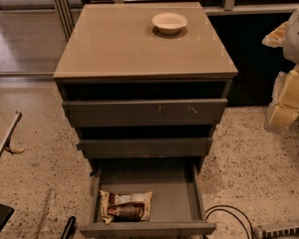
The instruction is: Pick brown chip bag from bottom drawer and place on counter
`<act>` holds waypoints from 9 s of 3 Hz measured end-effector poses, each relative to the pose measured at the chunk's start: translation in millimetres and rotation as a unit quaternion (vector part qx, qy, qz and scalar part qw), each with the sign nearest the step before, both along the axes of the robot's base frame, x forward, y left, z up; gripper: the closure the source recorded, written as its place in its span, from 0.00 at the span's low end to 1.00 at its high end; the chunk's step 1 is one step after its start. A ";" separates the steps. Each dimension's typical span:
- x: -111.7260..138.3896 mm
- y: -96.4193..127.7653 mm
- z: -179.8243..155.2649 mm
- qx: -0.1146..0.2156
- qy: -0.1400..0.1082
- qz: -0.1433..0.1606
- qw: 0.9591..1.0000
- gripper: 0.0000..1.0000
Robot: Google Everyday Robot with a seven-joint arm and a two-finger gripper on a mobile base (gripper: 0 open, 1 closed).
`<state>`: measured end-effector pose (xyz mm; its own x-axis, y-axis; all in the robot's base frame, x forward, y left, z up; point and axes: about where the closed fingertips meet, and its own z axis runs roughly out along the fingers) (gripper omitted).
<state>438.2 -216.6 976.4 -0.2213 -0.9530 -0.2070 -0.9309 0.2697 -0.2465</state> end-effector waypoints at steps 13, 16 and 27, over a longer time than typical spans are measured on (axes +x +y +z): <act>74.2 228.0 -612.4 0.312 0.078 0.221 0.921 0.00; 72.1 241.9 -672.9 0.338 0.060 0.233 0.910 0.00; 129.5 267.2 -781.6 0.371 0.064 0.195 0.906 1.00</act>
Offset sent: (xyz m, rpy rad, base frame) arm 0.0159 0.0075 -0.0371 0.1352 -0.0255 0.0577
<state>567.7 50.6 194.8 0.0337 -0.5726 -0.8192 -0.9992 -0.0384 -0.0143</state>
